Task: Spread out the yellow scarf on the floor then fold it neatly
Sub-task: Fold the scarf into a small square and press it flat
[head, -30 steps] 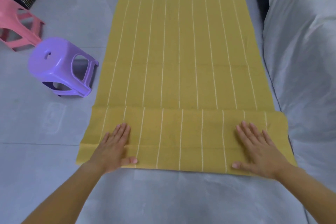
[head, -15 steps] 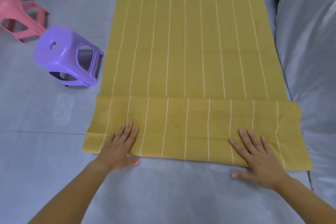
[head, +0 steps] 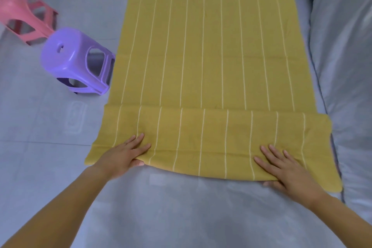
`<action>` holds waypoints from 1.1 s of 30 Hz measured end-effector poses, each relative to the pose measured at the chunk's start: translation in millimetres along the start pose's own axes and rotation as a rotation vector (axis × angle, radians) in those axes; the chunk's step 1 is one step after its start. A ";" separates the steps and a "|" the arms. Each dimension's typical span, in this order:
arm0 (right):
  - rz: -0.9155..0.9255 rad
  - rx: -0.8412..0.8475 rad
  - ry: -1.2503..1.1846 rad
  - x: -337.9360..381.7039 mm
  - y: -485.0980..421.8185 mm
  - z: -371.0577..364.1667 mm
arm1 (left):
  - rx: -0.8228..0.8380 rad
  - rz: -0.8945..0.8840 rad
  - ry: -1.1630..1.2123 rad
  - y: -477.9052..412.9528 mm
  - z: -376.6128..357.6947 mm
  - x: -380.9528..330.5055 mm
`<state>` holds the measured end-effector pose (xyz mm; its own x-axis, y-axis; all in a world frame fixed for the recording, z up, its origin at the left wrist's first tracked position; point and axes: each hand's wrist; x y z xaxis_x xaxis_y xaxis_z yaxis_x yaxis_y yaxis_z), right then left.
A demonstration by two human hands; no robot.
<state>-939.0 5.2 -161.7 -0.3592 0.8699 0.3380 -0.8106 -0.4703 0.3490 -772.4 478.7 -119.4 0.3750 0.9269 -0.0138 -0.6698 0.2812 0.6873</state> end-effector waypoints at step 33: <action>0.004 0.040 -0.161 54.1 73.4 -27.2 | 0.184 -0.334 -0.129 57.2 -42.2 31.1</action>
<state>-1030.6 21.8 -141.6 -0.2809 0.8342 0.4745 -0.7890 -0.4822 0.3807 -826.1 534.1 -111.1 0.6382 0.7497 -0.1749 -0.3759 0.5018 0.7791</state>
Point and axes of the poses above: each hand's wrist, its own y-axis away from the middle knuckle, its own z-axis out of the back of the hand, x = y × z, and after that the axes turned 11 degrees about z, right-handed
